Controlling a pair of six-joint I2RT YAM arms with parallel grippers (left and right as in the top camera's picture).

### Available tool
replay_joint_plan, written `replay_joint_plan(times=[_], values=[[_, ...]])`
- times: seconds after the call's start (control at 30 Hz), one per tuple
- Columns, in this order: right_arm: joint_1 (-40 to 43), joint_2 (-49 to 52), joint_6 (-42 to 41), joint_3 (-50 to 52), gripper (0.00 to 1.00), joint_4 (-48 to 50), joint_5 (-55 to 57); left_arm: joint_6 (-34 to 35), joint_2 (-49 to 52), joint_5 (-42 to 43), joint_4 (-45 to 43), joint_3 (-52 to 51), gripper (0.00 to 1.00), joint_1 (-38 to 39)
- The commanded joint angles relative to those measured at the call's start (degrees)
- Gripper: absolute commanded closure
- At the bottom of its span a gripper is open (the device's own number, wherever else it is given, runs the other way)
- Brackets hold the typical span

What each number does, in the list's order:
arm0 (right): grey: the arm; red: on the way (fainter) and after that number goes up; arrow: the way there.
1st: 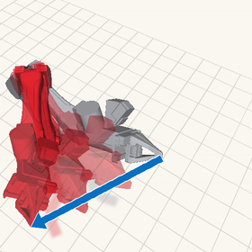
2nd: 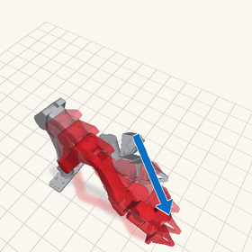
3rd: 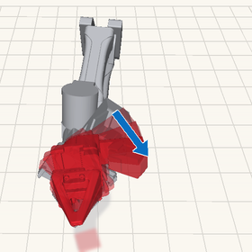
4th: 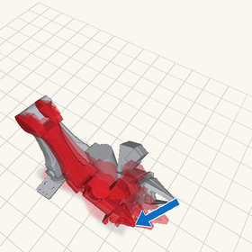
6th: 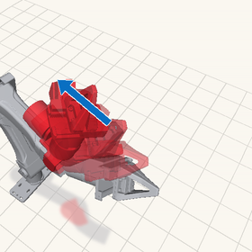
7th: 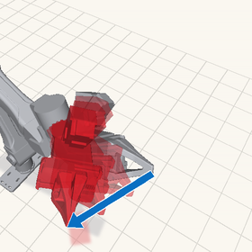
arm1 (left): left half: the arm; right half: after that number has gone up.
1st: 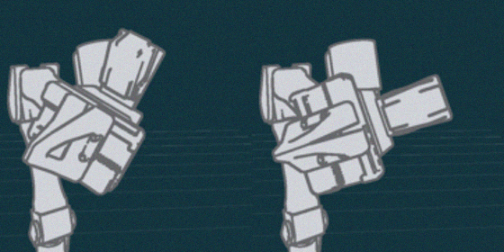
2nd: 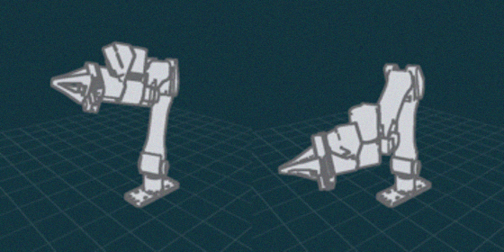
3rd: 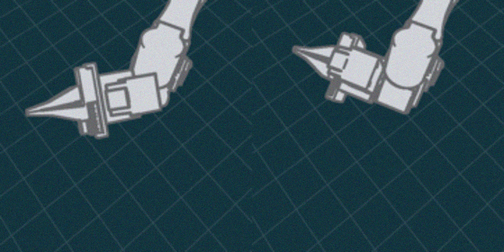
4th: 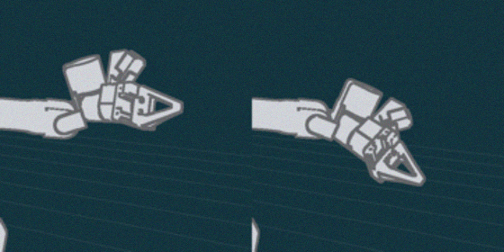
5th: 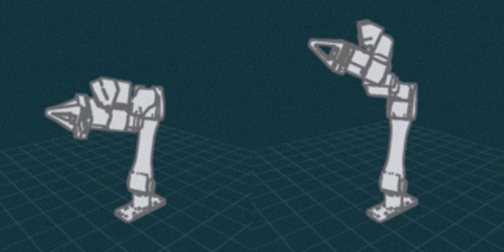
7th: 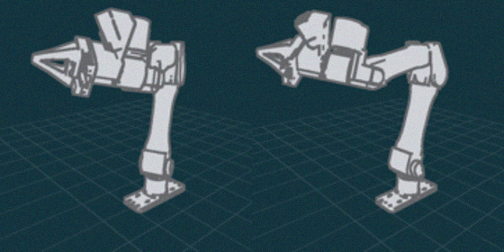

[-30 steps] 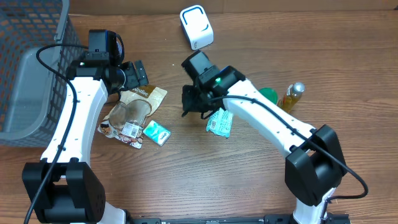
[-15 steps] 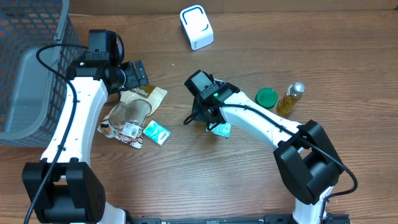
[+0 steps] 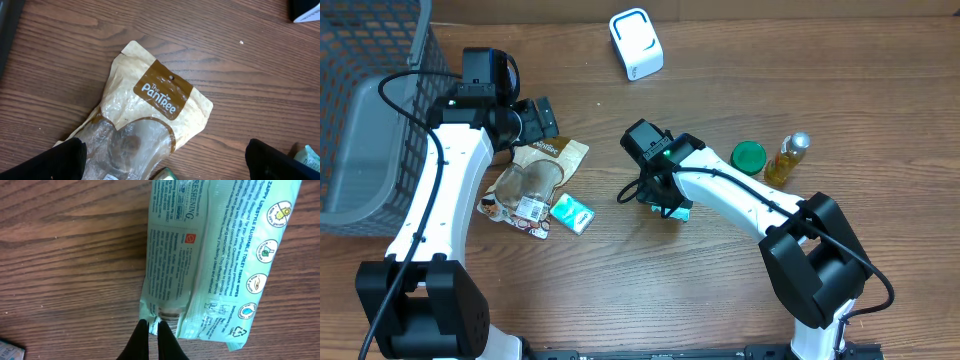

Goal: Scan the item barcode

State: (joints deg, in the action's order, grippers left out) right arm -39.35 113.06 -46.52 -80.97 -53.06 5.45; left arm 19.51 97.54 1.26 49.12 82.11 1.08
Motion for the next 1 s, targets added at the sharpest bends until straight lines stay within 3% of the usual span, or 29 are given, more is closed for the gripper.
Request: replay_joint_plan(times=[0.0,0.37,0.8,0.97], values=[[0.5,0.7,-0.6,0.2,0.96,0.6,2.9,-0.2,0.6,-0.2,-0.1,-0.2,0.00,-0.2],[0.8,4.1,-0.7,0.2,0.97,0.3,3.4,-0.2,0.6,-0.2,-0.1,-0.2,0.00,-0.2],[7.6,4.2,-1.7,0.2,0.93,-3.9,4.0,-0.2,0.6,-0.2,-0.1,-0.2,0.00,-0.2],[8.4,4.2,-1.5,0.2,0.96,-4.3,3.9,-0.2,0.6,-0.2,-0.1,-0.2,0.00,-0.2]])
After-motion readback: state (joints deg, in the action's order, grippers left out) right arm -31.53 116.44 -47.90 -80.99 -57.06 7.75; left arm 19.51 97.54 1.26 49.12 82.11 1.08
